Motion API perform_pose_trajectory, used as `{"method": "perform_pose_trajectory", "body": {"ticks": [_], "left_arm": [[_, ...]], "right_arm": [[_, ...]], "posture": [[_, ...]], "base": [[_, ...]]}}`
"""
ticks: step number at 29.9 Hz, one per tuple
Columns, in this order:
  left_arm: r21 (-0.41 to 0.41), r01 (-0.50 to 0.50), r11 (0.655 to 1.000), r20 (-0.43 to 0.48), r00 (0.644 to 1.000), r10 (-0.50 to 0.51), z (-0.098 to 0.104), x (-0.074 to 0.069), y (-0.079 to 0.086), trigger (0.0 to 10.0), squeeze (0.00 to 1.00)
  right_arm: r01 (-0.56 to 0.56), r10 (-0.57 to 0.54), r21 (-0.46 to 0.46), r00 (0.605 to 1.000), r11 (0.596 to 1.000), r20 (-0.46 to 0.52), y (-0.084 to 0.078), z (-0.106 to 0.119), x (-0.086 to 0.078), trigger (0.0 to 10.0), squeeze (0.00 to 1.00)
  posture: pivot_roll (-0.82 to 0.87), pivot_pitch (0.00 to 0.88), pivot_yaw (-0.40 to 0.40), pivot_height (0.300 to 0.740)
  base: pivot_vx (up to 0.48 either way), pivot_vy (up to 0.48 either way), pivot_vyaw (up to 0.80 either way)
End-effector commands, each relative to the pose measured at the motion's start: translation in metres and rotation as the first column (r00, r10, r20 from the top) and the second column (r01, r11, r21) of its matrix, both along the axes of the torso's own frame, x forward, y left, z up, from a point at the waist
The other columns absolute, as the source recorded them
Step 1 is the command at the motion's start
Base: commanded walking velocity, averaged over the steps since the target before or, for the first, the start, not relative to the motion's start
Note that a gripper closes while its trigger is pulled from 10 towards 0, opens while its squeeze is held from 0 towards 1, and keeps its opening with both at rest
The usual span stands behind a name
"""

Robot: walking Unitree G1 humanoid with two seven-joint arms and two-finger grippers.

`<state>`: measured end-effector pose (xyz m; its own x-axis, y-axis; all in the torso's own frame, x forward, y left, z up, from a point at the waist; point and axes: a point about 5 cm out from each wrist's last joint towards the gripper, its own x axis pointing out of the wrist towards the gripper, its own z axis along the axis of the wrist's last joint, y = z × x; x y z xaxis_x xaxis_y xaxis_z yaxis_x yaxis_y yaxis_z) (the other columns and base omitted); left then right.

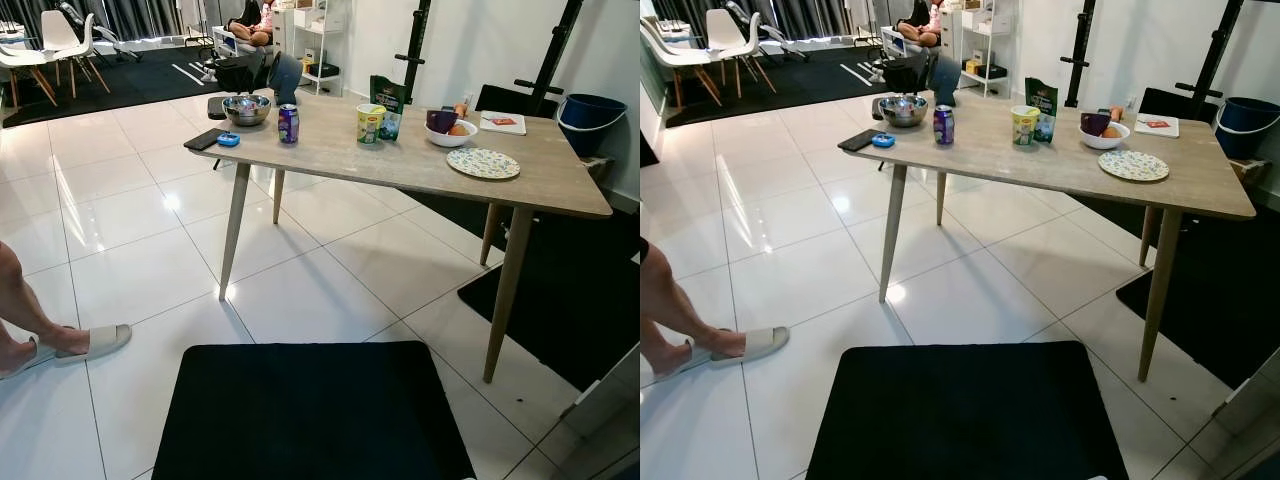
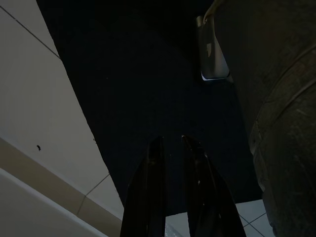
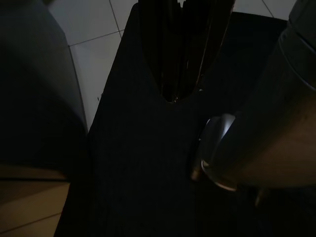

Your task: Restocking fridge

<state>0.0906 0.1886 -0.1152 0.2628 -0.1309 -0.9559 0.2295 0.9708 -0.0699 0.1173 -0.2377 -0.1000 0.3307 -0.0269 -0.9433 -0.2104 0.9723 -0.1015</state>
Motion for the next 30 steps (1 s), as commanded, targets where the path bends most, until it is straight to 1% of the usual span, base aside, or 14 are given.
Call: {"method": "perform_pose_trajectory", "body": {"ticks": [1,15,22,30], "left_arm": [[-0.023,0.011,1.000,0.079,0.997,-0.009,0.005,0.022,-0.005,10.0,0.00],[-0.013,0.017,1.000,0.077,0.997,-0.016,0.006,0.021,0.000,10.0,0.00],[-0.022,0.020,1.000,0.087,0.996,-0.018,0.007,0.028,-0.005,10.0,0.00],[-0.030,0.030,0.999,0.086,0.996,-0.028,0.007,0.029,-0.012,10.0,0.00]], "right_arm": [[0.009,-0.009,-0.006,1.000,1.000,-0.006,-0.003,0.000,-0.004,10.0,0.00],[0.010,-0.010,-0.014,1.000,1.000,-0.013,-0.005,-0.001,-0.006,10.0,0.00],[0.005,-0.005,-0.016,1.000,1.000,-0.004,-0.002,0.000,0.000,10.0,0.00],[0.003,-0.003,-0.017,1.000,1.000,-0.004,0.001,0.000,0.003,10.0,0.00]], "posture": [[-0.04,0.000,-0.002,0.740],[-0.04,0.000,0.004,0.740],[-0.04,0.000,0.001,0.740],[-0.04,0.000,0.000,0.740]], "base": [[0.000,0.000,0.00],[0.000,0.000,0.00],[0.289,0.000,0.00],[0.303,0.000,0.00]]}}
